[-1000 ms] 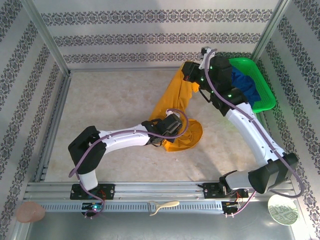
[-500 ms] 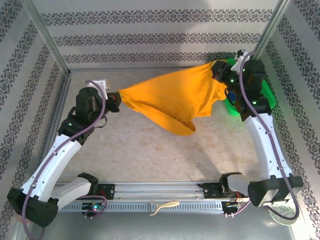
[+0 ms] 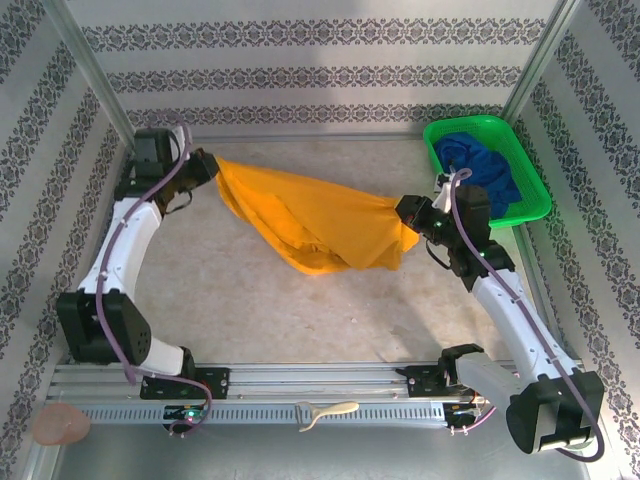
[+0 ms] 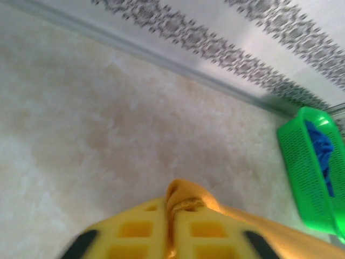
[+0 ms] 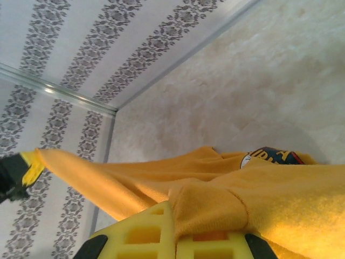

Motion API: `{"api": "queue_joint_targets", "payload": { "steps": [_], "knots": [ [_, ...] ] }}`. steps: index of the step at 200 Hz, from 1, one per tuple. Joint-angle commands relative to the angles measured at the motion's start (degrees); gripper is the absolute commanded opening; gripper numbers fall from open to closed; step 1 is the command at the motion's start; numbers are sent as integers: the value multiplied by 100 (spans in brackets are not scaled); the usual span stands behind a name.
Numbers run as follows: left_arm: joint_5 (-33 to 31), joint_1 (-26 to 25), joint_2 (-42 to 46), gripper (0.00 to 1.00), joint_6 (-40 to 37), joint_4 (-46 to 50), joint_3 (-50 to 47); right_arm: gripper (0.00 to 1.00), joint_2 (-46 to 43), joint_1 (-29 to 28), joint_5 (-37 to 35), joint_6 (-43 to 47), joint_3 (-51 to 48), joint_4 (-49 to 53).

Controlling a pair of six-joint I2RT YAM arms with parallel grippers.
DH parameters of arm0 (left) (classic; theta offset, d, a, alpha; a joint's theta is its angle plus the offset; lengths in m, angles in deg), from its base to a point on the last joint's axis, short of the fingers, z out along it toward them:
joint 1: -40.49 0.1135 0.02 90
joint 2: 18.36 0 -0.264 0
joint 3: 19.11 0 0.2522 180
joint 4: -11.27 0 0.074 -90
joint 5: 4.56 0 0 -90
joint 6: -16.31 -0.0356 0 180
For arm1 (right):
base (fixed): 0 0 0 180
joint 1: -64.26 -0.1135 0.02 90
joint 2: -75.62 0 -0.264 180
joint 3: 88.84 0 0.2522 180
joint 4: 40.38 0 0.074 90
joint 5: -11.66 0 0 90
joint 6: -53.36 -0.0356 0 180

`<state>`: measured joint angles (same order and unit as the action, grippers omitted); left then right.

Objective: Fold the inside-out t-shirt

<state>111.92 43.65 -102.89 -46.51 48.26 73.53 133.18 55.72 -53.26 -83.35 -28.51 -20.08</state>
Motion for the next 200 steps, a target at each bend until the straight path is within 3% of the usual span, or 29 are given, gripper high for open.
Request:
{"api": "queue_joint_targets", "payload": {
  "steps": [1, 19, 48, 76, 97, 117, 139, 200],
  "knots": [
    [350, 146, -303, 38, 24, 303, 579, 0, -69, 16, 120, -136, 330, -415],
    [426, 66, -125, 55, 173, 135, 387, 0, 120, 9, 309, -94, 874, -433],
    [229, -438, 789, 62, 502, -538, -734, 0, 591, -7, 513, -41, 1995, -319],
    [-640, -1823, 1562, 66, 553, -899, -1720, 0, 982, -69, 546, -13, 2875, -224],
    [-1467, -3050, 1618, 66, 598, -1319, -2285, 0, 1146, -162, 494, 51, 3333, -115],
    [-2137, -3994, 1229, 67, 565, -1856, -2555, 0, 1187, -269, 407, 125, 3562, 2],
    [-2542, -4684, 385, 68, 244, -2100, -2234, 0, 1153, -380, 309, 171, 3618, 71],
    [-2618, -5703, -1621, 71, -265, -2819, -870, 0, 992, -504, 68, 261, 3639, 251]
  ]
}}
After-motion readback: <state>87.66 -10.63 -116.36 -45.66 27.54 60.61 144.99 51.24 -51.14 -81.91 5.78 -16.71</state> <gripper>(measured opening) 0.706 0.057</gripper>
